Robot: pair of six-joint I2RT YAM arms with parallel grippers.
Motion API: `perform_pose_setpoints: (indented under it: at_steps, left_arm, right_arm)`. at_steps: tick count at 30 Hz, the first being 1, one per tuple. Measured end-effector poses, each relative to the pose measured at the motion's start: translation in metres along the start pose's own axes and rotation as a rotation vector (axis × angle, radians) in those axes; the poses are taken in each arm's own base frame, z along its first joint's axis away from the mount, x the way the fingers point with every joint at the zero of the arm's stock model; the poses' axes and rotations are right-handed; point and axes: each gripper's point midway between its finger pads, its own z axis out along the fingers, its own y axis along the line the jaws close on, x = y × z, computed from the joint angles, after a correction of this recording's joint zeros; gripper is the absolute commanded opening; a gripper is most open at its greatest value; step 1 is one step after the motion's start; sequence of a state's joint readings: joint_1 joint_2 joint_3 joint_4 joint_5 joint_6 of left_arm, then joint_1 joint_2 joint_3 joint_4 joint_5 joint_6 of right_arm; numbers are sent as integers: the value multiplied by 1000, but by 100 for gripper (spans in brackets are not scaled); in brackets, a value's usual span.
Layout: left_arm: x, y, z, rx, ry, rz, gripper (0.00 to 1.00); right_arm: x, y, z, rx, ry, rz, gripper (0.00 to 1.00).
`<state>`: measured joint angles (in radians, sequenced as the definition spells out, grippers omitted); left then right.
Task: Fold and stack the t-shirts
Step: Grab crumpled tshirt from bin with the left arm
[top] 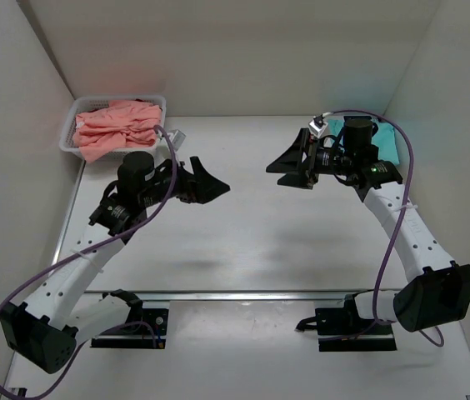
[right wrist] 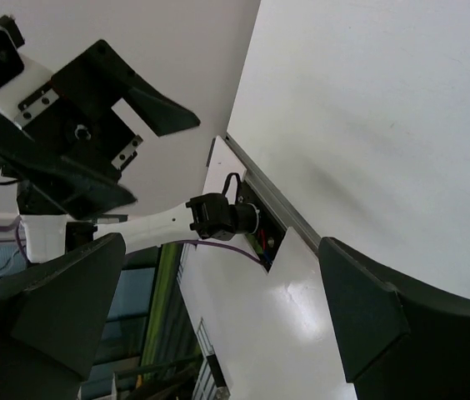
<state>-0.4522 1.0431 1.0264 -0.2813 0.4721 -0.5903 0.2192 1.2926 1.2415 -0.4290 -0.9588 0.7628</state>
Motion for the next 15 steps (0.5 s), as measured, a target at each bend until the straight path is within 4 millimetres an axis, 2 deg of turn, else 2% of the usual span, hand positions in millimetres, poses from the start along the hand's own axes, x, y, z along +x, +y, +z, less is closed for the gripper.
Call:
perform_pose_setpoints:
  at_steps: [4,10,15]
  left_arm:
    - [6,-15,1,63,-2,34,99]
    - [3,3,-12,79,-86,-5,99]
    - [3,-10,-11,179,-99,-14,99]
  right_arm:
    - [-1,1,0,-12,3,-4,99]
    - [-2,-1,0,-23,5,10,99]
    - [-3,-2,-1,-24,1,10,99]
